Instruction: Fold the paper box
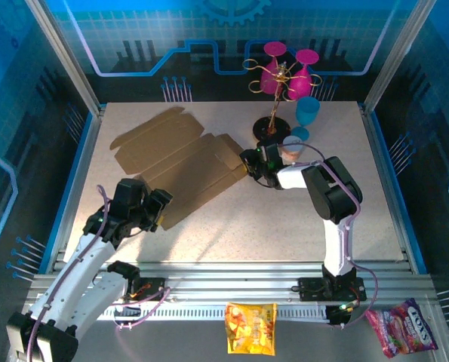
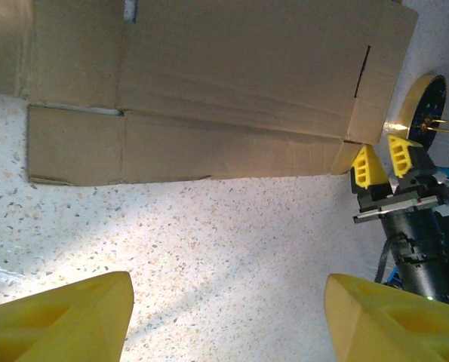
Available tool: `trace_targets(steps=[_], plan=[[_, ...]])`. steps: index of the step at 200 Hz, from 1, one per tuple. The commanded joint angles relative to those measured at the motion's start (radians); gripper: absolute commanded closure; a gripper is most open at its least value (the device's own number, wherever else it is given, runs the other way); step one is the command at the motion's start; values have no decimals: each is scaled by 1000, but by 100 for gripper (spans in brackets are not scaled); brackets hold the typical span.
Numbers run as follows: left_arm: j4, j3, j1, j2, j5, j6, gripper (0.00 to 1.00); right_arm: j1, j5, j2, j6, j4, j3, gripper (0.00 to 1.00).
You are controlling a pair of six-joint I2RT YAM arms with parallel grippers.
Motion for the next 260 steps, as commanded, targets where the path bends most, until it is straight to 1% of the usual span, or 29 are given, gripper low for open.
trace_targets(steps=[1, 35, 100, 124, 136, 154, 164, 177, 216, 234, 260], plan=[[27, 37, -7, -2, 29, 12, 31, -12, 6, 37, 38, 25, 29, 68], [23, 38, -7, -8, 28, 11, 31, -10, 33, 42, 63, 32, 50, 70], [14, 45, -7, -17, 33, 16, 31, -12, 35, 81, 97, 21, 113, 74], [1, 43, -6, -29, 30, 16, 31, -11, 41, 84, 107, 3, 127, 82], [0, 41, -7, -34, 29, 13, 31, -12, 47, 82, 120, 6, 126, 89], [-1, 41, -7, -39, 29, 5, 31, -10, 68, 72, 151, 9, 116, 91], [2, 40, -7, -40, 30, 0, 31, -8, 81, 62, 174, 11, 111, 100], [10, 36, -7, -40, 29, -13, 31, -4, 98, 42, 212, -5, 109, 100], [78, -13, -7, -36, 9, -79, 25, 20, 180, -69, 337, -167, 117, 100], [93, -33, -6, -29, -32, -109, 21, 25, 193, -116, 390, -298, 134, 100], [121, -69, -3, -17, -77, -169, 18, 29, 198, -171, 426, -494, 189, 100]])
